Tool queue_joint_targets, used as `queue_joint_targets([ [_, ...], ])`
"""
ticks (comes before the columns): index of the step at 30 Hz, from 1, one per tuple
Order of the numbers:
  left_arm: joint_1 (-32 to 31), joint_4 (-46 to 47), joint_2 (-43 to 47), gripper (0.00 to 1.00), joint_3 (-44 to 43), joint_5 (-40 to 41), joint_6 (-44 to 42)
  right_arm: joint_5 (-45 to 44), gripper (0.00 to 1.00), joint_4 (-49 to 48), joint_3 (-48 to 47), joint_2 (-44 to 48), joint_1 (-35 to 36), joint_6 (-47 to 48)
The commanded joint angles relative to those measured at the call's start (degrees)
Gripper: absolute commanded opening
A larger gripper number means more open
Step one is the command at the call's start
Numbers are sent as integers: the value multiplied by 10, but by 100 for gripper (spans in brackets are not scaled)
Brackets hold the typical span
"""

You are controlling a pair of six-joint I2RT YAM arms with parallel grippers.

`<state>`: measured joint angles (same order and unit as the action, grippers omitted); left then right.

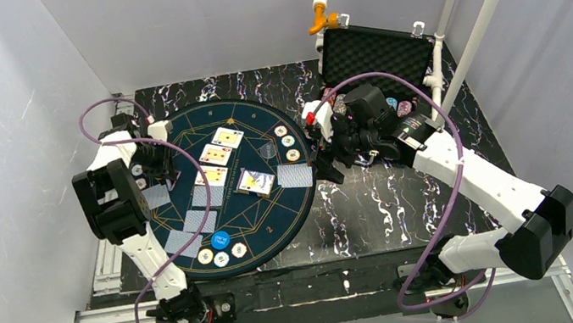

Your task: Distribute texas hold em gaming equipment

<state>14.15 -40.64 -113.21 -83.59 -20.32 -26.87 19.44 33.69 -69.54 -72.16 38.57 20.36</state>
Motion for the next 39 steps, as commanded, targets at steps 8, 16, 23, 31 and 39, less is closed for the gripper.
queue_joint_targets([
  [8, -3, -14, 10, 35, 6, 9, -20, -1, 98, -11, -12, -3, -4, 8],
  [16, -4, -20, 17, 45, 5, 8, -18, 0, 98, -13, -10, -1, -3, 8],
  [23, -5, -23, 31, 40, 3, -3, -13, 2, 98, -13, -9, 2, -3, 8],
  [31, -8, -26, 40, 34, 9, -5, -13, 2, 98, -13, -8, 5, -3, 8],
  [39, -9, -29, 46, 34, 13, -7, -13, 2, 98, -12, -7, 8, -3, 8],
])
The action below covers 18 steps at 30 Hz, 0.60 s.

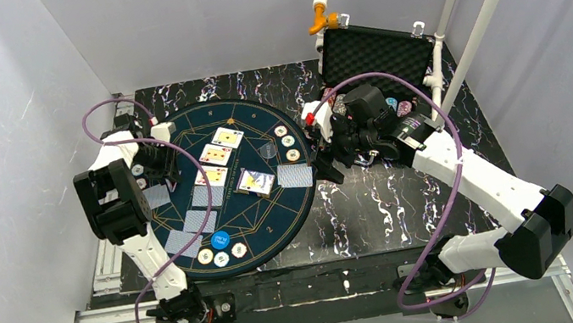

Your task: Distribute texas hold em gaming equipment

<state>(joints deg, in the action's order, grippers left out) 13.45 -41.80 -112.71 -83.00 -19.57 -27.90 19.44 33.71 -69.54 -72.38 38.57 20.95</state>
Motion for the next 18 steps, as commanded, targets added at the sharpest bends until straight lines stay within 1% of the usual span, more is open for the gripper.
queue_joint_targets([
  [1, -2, -18, 43, 35, 9, -17, -3, 2, 98, -13, -7, 10, -3, 2],
  [14, -2, -16, 51, 44, 20, -10, -4, 4, 98, -12, -4, 13, -4, 1],
  [18, -3, -16, 54, 53, 17, -10, -4, 4, 98, -12, -4, 15, -3, 1],
])
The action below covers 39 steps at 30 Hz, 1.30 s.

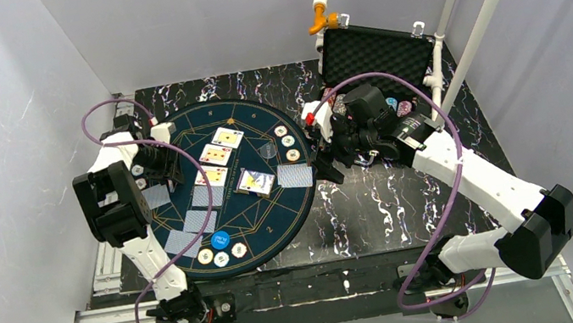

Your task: Distribute texas hold em gaming equipment

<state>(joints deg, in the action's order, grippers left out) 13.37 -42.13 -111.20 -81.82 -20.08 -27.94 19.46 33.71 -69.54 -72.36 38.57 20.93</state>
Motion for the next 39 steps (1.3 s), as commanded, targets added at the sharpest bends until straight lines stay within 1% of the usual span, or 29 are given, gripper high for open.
queue_joint_targets([
  [1, -1, -13, 40, 54, 4, -5, -4, 3, 98, -13, -4, 14, -3, 1],
  [3, -2, -13, 41, 60, 2, -4, -5, 4, 98, -13, -3, 14, -3, 1],
  [8, -2, -20, 48, 66, -7, -10, -5, 5, 98, -16, -2, 14, -3, 1],
  [10, -3, -31, 58, 83, -16, -16, -2, 5, 98, -14, -5, 14, -4, 1],
  [11, -3, -37, 65, 86, -22, -19, 2, 4, 98, -13, -6, 14, -4, 1],
  [12, -3, -44, 74, 95, -30, -20, 7, 2, 98, -14, -7, 15, -4, 1],
  [13, -2, -58, 81, 98, -44, -18, 10, 1, 98, -13, -9, 15, -4, 1],
  [15, 3, -91, 93, 98, -86, -17, 22, -4, 98, -16, -12, 15, -4, -2],
  [18, 15, -145, 107, 98, -158, -37, 50, -14, 98, -20, -16, 17, -4, -7],
  [22, 17, -209, 130, 98, -247, -72, 85, -45, 98, -39, -18, 22, -4, -27],
  [25, 17, -248, 160, 98, -286, -120, 96, -84, 98, -57, -16, 26, -4, -59],
  [27, 17, -288, 174, 98, -302, -143, 93, -106, 98, -51, -14, 30, -6, -67],
  [29, 11, -335, 186, 98, -288, -157, 74, -125, 98, -39, -2, 38, -9, -64],
  [30, 3, -357, 195, 98, -268, -154, 57, -135, 98, -35, 7, 44, -11, -64],
  [31, -5, -367, 211, 98, -229, -146, 47, -144, 98, -32, 26, 56, -14, -64],
  [33, -16, -344, 262, 98, -130, -128, 43, -154, 98, -28, 55, 79, -23, -61],
  [36, -42, -279, 352, 98, 7, -81, 65, -166, 98, -12, 84, 109, -38, -51],
  [39, -71, -249, 417, 98, 97, -39, 90, -175, 98, 2, 106, 130, -54, -49],
])
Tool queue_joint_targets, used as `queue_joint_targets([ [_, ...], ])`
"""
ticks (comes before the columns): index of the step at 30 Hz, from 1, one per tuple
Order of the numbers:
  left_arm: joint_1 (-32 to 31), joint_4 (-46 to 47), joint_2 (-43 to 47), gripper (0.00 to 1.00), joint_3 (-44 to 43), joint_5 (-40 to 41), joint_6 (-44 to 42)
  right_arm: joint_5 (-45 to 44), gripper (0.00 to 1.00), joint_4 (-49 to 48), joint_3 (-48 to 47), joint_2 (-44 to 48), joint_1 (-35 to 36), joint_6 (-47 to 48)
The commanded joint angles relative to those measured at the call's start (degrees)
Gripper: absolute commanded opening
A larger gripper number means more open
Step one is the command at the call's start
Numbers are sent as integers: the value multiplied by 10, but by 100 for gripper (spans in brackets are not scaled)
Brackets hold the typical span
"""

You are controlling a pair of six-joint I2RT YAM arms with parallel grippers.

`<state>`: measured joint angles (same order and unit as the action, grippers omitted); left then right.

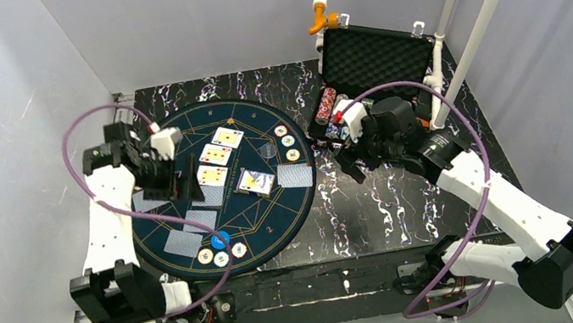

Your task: Distribute texas hold em gaming equipment

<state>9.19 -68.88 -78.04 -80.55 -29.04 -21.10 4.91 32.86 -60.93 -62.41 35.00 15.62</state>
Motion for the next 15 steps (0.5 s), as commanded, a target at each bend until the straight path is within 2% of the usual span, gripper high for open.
queue_joint_targets([
  [1, -37, 19, 97, 98, 105, 58, 25, -32, 98, 12, 28, 37, -23, 6],
  [6, -44, 39, 129, 98, 171, 101, 51, -32, 98, 8, 60, 55, -40, 9],
  [9, -44, 47, 122, 98, 170, 132, 61, -21, 98, 6, 70, 60, -52, 4],
  [15, -45, 50, 123, 98, 154, 130, 59, -11, 98, 6, 63, 62, -65, 0],
])
